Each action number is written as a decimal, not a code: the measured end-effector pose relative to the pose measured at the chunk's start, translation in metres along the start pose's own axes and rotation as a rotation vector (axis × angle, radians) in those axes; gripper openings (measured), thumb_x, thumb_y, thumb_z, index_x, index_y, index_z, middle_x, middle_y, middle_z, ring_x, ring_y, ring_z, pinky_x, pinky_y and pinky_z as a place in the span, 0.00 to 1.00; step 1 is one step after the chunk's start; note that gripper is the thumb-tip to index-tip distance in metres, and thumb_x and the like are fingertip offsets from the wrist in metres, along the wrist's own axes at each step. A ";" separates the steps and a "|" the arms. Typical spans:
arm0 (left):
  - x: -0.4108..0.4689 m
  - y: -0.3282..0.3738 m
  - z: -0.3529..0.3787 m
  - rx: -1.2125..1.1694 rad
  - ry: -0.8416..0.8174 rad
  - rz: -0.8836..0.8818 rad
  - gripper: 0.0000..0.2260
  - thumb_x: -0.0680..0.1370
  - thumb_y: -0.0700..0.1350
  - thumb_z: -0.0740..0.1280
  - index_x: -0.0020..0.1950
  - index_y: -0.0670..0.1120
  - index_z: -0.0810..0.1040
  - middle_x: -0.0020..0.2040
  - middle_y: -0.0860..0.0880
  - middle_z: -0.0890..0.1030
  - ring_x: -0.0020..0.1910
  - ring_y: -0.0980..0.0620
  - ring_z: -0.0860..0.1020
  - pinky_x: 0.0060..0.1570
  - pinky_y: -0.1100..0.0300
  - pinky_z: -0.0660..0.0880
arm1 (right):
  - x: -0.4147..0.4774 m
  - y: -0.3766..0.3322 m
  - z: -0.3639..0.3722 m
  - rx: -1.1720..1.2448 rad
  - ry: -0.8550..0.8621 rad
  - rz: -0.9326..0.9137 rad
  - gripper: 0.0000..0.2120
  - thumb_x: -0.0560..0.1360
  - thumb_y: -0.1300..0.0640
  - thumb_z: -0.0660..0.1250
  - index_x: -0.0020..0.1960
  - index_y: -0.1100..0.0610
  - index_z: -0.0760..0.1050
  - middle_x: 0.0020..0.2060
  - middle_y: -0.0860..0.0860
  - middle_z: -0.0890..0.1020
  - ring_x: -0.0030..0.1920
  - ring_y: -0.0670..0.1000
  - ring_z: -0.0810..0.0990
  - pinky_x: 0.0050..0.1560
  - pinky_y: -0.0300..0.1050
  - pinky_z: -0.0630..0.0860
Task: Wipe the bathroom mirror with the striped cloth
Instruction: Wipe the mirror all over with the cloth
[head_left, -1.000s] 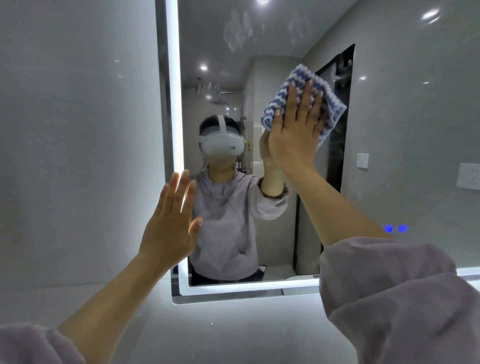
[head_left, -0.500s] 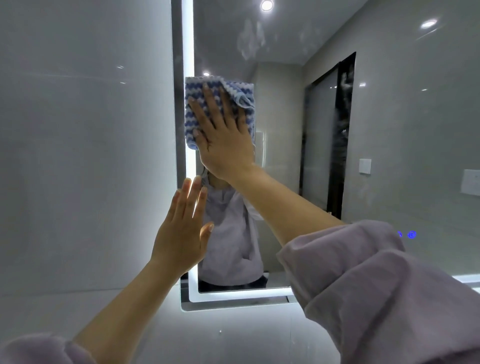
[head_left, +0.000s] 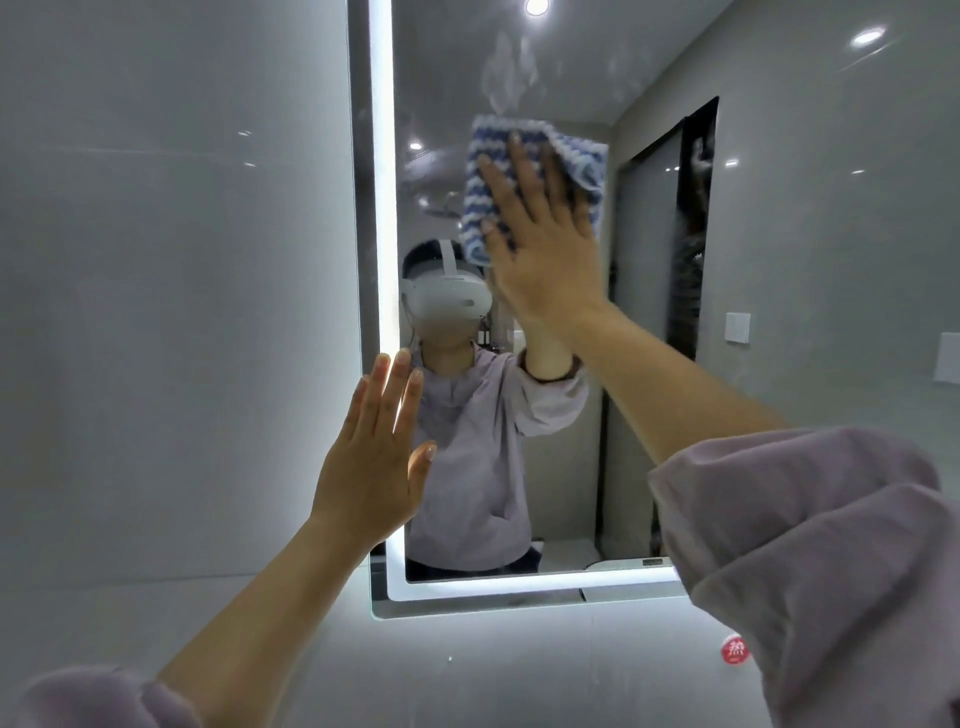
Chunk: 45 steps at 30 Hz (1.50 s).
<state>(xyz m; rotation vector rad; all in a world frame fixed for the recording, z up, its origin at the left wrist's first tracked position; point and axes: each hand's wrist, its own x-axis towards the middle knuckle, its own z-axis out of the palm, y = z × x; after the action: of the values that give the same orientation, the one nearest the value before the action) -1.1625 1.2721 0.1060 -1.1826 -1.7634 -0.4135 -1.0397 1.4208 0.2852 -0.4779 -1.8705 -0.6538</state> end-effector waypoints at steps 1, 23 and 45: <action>0.000 0.000 0.000 -0.003 -0.001 -0.001 0.30 0.79 0.57 0.50 0.77 0.41 0.54 0.78 0.41 0.52 0.77 0.41 0.50 0.74 0.46 0.55 | -0.002 0.011 -0.001 0.011 0.008 0.044 0.28 0.82 0.43 0.44 0.78 0.51 0.43 0.78 0.53 0.45 0.77 0.56 0.42 0.74 0.56 0.37; 0.002 0.000 0.002 0.046 -0.017 -0.005 0.31 0.79 0.58 0.48 0.77 0.41 0.54 0.78 0.41 0.52 0.77 0.41 0.50 0.73 0.48 0.51 | 0.019 -0.053 0.001 -0.049 -0.043 -0.128 0.26 0.82 0.47 0.43 0.78 0.52 0.43 0.78 0.54 0.46 0.77 0.57 0.42 0.72 0.55 0.32; 0.000 0.001 -0.002 0.034 -0.016 0.001 0.31 0.79 0.57 0.54 0.76 0.40 0.55 0.78 0.40 0.52 0.77 0.40 0.51 0.74 0.46 0.54 | -0.018 0.076 -0.006 0.034 -0.005 0.165 0.27 0.82 0.43 0.46 0.78 0.48 0.45 0.78 0.52 0.47 0.77 0.55 0.43 0.74 0.54 0.38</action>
<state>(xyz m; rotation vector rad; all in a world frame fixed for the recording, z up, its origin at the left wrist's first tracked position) -1.1604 1.2714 0.1070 -1.1658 -1.7763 -0.3730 -0.9828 1.4751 0.2873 -0.6042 -1.8213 -0.5105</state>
